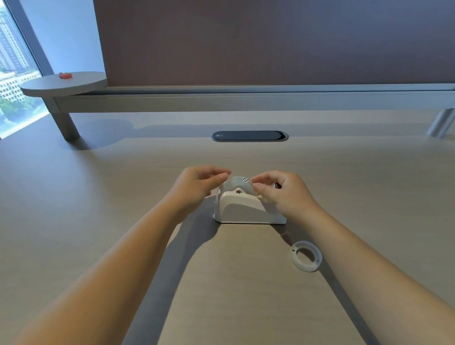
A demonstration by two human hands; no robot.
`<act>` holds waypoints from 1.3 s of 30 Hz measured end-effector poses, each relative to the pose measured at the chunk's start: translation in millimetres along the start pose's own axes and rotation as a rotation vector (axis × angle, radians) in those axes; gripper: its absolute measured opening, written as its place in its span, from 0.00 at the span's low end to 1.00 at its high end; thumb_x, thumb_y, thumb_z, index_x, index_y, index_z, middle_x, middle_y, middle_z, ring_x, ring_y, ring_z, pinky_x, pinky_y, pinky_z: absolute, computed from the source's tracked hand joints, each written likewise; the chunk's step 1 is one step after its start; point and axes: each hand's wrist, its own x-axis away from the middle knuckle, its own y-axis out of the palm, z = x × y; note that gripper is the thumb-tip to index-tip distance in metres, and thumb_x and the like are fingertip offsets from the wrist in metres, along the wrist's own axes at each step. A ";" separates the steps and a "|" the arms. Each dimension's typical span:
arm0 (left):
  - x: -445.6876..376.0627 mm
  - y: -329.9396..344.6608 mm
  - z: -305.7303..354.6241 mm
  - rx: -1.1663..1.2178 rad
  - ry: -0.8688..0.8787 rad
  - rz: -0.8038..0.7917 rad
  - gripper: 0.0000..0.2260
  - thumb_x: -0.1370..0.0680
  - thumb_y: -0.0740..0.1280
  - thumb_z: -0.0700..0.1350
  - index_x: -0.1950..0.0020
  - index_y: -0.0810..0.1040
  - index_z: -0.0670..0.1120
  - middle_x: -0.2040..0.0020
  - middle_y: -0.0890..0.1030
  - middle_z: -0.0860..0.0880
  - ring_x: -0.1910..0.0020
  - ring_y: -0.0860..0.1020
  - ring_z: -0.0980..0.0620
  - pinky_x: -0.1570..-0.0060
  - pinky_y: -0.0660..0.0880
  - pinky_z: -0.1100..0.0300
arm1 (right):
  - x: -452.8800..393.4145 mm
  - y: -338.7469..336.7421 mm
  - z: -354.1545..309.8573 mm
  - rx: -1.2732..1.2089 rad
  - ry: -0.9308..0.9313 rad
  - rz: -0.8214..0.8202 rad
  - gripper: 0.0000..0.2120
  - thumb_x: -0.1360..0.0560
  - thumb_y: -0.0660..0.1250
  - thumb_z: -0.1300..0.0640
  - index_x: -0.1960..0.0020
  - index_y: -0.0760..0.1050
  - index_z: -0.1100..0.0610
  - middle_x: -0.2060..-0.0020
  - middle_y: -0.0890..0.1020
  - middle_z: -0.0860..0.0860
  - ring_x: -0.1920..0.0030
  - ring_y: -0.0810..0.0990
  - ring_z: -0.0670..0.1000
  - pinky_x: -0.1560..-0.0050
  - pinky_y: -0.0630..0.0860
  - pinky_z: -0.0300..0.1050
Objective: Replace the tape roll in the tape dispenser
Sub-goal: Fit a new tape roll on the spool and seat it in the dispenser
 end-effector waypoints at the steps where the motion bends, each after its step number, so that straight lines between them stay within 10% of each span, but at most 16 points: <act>1: -1.4 0.9 -0.7 0.025 -0.027 -0.020 0.12 0.26 0.61 0.43 0.44 0.76 0.44 0.54 0.78 0.50 0.51 0.74 0.51 0.51 0.72 0.57 | -0.3 0.3 -0.3 -0.020 0.013 -0.007 0.09 0.28 0.63 0.56 0.50 0.78 0.57 0.61 0.76 0.45 0.55 0.71 0.49 0.61 0.67 0.38; 32: 0.5 14.8 -5.9 0.135 -0.012 0.037 0.11 0.26 0.61 0.42 0.45 0.77 0.43 0.60 0.78 0.53 0.60 0.74 0.59 0.57 0.72 0.66 | -3.6 8.2 -5.2 -0.047 0.015 0.172 0.08 0.29 0.65 0.59 0.57 0.79 0.62 0.70 0.75 0.45 0.66 0.71 0.43 0.66 0.68 0.36; 39: 1.9 15.2 -5.7 0.099 0.002 0.038 0.12 0.25 0.60 0.43 0.44 0.77 0.43 0.55 0.78 0.47 0.60 0.74 0.59 0.57 0.72 0.66 | -5.0 7.0 -8.6 0.269 -0.067 0.114 0.09 0.26 0.58 0.57 0.62 0.73 0.59 0.64 0.76 0.51 0.57 0.74 0.54 0.54 0.72 0.53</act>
